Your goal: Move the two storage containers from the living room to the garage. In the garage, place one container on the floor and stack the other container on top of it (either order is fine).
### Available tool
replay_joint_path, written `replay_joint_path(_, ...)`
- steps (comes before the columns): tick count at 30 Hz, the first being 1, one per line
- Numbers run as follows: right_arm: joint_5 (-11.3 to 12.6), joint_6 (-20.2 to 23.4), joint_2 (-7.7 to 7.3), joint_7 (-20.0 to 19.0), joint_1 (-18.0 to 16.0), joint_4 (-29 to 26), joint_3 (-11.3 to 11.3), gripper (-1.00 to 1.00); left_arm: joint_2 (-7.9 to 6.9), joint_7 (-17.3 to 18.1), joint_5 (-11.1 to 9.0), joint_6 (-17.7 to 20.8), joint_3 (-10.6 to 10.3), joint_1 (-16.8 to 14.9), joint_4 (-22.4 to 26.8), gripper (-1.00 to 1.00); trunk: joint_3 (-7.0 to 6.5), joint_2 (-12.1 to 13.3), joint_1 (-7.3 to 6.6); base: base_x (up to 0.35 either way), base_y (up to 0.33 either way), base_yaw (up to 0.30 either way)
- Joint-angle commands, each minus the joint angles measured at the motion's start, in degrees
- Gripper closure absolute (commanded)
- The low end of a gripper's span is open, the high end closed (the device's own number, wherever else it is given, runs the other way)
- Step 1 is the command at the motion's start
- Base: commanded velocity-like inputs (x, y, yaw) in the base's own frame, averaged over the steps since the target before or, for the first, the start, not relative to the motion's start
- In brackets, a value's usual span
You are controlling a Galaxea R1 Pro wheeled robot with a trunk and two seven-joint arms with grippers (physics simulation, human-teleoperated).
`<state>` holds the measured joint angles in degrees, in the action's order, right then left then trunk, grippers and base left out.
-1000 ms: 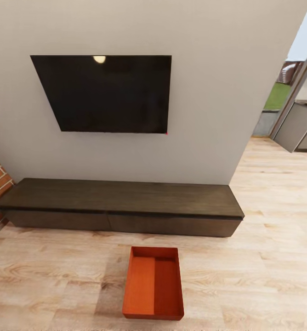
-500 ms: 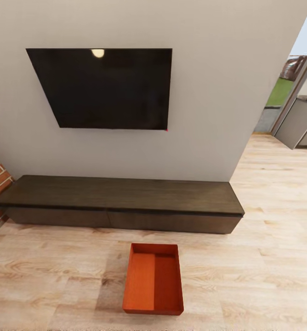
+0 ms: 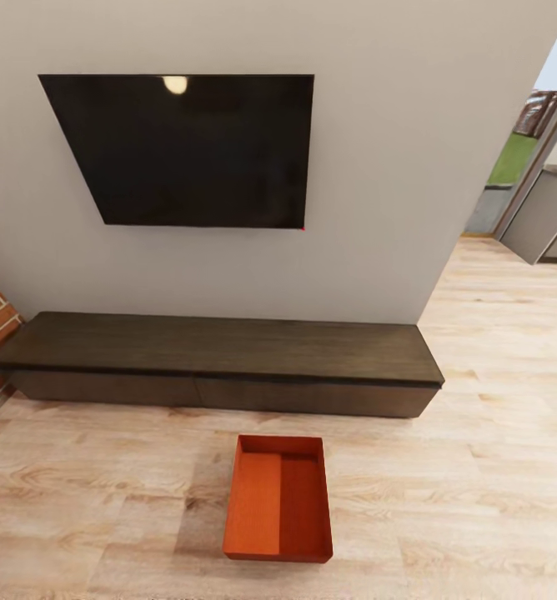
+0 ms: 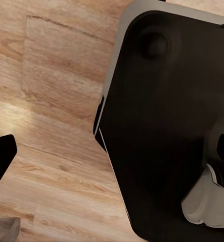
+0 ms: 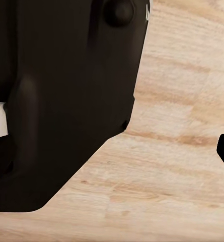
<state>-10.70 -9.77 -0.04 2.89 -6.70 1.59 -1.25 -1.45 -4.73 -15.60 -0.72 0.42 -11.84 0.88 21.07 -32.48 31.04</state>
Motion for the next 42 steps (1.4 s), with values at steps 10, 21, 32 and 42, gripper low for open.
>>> replay_joint_path(10,-0.5,-0.3,-0.02,0.3,-0.1,0.2,-0.2,-1.0,-0.01,-0.1,-0.2,-0.1,0.0,0.0,0.0,-1.0,0.99,-0.1,0.01,0.0,0.0,0.0)
replay_joint_path(21,-0.4,-0.2,-0.02,0.3,-0.1,0.2,-0.3,-1.0,-0.03,-0.1,-0.2,-0.1,0.0,0.0,0.0,-1.0,2.0,-0.1,0.01,0.0,0.0,0.0)
replay_joint_path(32,-0.4,-0.3,-0.19,0.3,-0.1,0.2,-0.2,-1.0,-0.01,-0.1,-0.2,-0.1,0.0,0.0,0.0,-1.0,3.01,-0.1,0.01,0.0,0.0,0.0)
replay_joint_path(42,-0.4,-0.4,-0.1,0.3,-0.1,0.2,-0.2,-1.0,0.0,-0.1,-0.2,-0.1,0.0,0.0,0.0,-1.0,3.93,-0.1,0.01,0.0,0.0,0.0)
